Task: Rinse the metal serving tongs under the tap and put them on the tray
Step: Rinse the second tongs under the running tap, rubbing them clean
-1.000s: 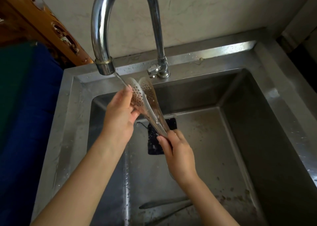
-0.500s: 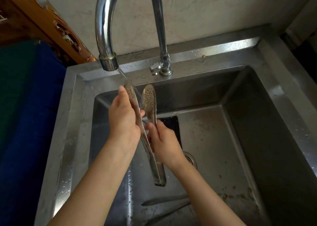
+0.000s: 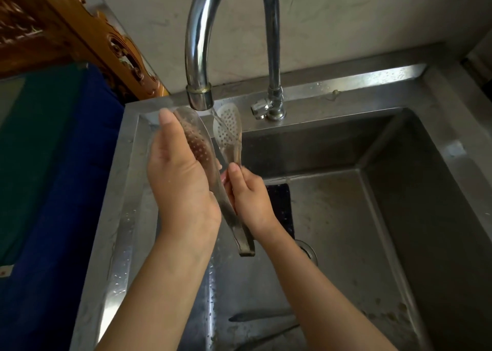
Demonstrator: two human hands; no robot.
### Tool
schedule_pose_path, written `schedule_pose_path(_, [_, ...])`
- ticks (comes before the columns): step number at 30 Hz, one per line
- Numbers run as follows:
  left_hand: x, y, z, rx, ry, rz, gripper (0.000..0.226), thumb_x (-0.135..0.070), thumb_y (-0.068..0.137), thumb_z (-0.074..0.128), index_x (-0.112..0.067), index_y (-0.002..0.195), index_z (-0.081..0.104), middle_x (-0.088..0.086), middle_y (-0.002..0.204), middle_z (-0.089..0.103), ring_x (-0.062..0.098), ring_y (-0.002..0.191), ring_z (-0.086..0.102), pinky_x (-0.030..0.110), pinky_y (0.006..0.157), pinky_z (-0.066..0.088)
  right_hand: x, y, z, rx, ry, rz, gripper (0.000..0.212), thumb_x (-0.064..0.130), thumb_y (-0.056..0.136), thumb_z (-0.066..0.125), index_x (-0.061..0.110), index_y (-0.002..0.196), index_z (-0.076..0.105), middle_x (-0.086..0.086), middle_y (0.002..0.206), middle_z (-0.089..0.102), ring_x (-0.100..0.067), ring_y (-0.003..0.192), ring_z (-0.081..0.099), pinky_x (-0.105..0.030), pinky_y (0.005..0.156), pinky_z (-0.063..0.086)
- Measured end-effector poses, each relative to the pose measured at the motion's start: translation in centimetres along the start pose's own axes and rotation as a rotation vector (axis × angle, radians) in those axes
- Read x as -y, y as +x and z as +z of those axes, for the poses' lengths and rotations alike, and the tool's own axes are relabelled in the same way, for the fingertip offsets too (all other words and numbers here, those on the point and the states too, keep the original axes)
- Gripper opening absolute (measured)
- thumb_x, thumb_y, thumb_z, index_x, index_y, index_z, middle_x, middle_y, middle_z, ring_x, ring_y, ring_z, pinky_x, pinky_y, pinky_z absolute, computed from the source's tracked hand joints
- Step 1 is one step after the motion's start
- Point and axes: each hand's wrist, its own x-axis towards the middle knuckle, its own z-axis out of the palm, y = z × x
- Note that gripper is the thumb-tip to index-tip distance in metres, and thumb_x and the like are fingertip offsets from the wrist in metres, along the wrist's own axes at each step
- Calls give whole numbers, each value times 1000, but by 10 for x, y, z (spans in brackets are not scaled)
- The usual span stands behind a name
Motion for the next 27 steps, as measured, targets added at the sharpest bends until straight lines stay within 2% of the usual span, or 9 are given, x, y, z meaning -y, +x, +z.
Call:
schedule_pose_path(4, [2, 3, -1, -33, 11, -19, 26, -49, 91, 46, -35, 77, 63, -24, 72, 69, -3, 79, 66, 27, 75, 51, -2, 7, 1, 12, 17, 24, 40, 23, 100, 36, 21, 65, 55, -16, 63, 49, -16, 54, 47, -10, 48, 38])
schedule_pose_path(7, [5, 8, -4, -23, -15, -54, 26, -49, 90, 47, -39, 73, 63, -28, 70, 69, -7, 77, 65, 28, 82, 49, -6, 13, 1, -2, -4, 5, 40, 24, 100, 37, 22, 64, 54, 1, 54, 46, 0, 46, 44, -10, 51, 39])
schedule_pose_path(9, [12, 15, -6, 24, -36, -83, 25, -51, 90, 46, -42, 75, 64, -28, 73, 68, -6, 82, 62, 27, 82, 47, -8, 15, -2, -44, -32, -9, 38, 25, 100, 37, 21, 67, 55, 8, 53, 44, 2, 46, 43, -13, 53, 38])
schedule_pose_path(12, [25, 25, -3, 119, -53, -152, 25, -48, 91, 45, -31, 97, 62, -17, 92, 64, 1, 93, 57, 25, 82, 43, -8, 15, -15, -128, -96, -48, 34, 29, 99, 39, 21, 70, 55, 10, 54, 44, 0, 48, 40, -19, 52, 36])
schedule_pose_path(16, [46, 33, 10, 269, -75, -172, 8, -26, 93, 52, -24, 91, 59, -11, 73, 49, 3, 65, 46, 19, 63, 40, 0, 9, -41, -225, -108, -111, 22, 26, 95, 49, 15, 80, 59, 14, 52, 49, 0, 50, 41, -16, 52, 34])
schedule_pose_path(18, [56, 37, 13, 308, -112, -235, 19, -16, 93, 51, -16, 111, 58, -7, 79, 53, 5, 65, 49, 20, 59, 46, 7, 3, -53, -235, -67, -158, 12, 22, 91, 57, 12, 84, 60, 17, 56, 53, 3, 53, 46, -10, 54, 37])
schedule_pose_path(20, [60, 41, 13, 328, -121, -307, 32, -16, 96, 45, -7, 126, 51, 0, 89, 62, 11, 72, 58, 21, 61, 53, 14, -1, -65, -200, 14, -184, 7, 16, 87, 64, 10, 88, 61, 13, 61, 56, 1, 57, 51, -15, 56, 46])
schedule_pose_path(25, [58, 44, 18, 460, -105, -360, 35, -22, 99, 37, -9, 130, 47, 5, 106, 68, 17, 89, 68, 35, 73, 58, 26, -7, -82, -147, 188, -179, 8, 3, 82, 66, 9, 85, 62, 10, 60, 60, -6, 59, 56, -19, 58, 51])
schedule_pose_path(27, [55, 44, 22, 487, -119, -379, 36, -23, 100, 37, -9, 131, 48, 5, 107, 69, 19, 91, 69, 36, 71, 57, 27, -9, -86, -152, 217, -177, 7, 2, 82, 66, 5, 86, 62, -2, 65, 61, -15, 64, 57, -25, 61, 52])
